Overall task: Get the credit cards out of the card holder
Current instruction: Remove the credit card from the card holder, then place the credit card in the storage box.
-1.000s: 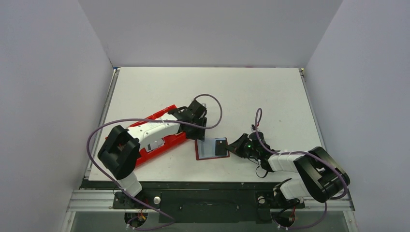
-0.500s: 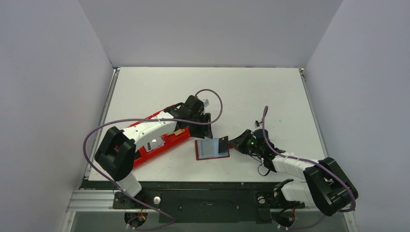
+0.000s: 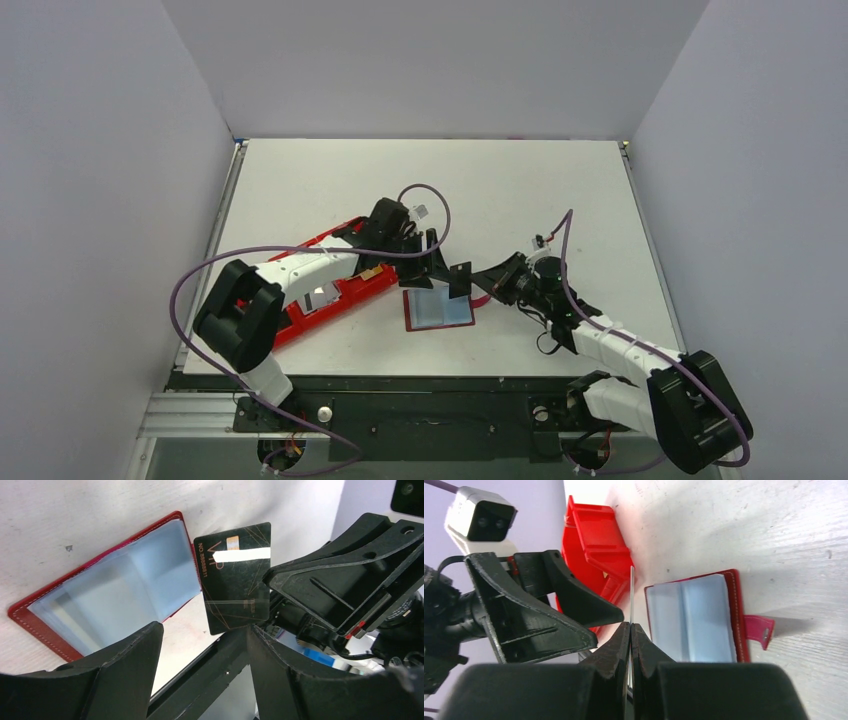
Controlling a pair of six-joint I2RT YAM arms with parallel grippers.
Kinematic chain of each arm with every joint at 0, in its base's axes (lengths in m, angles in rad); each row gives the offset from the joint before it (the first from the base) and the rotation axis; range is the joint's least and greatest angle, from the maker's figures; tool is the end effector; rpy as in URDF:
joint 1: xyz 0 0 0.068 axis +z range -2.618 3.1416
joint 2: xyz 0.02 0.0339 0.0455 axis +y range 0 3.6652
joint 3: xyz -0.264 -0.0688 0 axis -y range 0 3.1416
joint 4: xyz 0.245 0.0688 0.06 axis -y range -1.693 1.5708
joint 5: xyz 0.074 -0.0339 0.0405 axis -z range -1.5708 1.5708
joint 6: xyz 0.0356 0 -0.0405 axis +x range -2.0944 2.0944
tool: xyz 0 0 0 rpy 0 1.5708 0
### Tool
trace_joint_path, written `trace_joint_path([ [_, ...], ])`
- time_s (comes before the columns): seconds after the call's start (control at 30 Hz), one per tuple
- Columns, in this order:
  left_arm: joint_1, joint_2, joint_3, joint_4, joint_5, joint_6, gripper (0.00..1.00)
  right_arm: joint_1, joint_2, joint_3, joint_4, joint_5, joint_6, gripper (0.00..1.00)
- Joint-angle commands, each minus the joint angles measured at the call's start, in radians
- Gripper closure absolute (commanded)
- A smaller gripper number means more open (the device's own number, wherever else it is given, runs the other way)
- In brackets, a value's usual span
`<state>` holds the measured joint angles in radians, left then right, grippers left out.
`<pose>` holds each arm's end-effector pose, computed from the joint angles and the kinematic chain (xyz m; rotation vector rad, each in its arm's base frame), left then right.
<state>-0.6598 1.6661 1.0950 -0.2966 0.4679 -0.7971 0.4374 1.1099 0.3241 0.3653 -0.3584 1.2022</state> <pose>0.2683 -0.2285 0.2137 0.0501 2.7015 -1.1359 0.1905 0.1029 0.1752 0.5921 2.1776 1.3391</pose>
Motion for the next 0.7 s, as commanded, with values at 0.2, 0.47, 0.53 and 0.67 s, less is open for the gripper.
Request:
trace_joint_path([
  [0.2,0.029,-0.024,-0.052,0.276,0.169,-0.132,0.39,-0.017,-0.015,0.039,0.130,-0.074,0.116,1.00],
  [0.47,0.040,-0.028,-0.089,0.375,0.208,-0.186,0.39,-0.023,-0.008,0.019,0.192,-0.099,0.163,1.00],
  [0.53,0.043,-0.028,-0.097,0.402,0.219,-0.212,0.39,-0.023,-0.007,0.019,0.193,-0.101,0.163,1.00],
  [0.67,0.045,-0.027,-0.110,0.468,0.244,-0.257,0.43,-0.022,-0.003,0.018,0.192,-0.106,0.159,1.00],
])
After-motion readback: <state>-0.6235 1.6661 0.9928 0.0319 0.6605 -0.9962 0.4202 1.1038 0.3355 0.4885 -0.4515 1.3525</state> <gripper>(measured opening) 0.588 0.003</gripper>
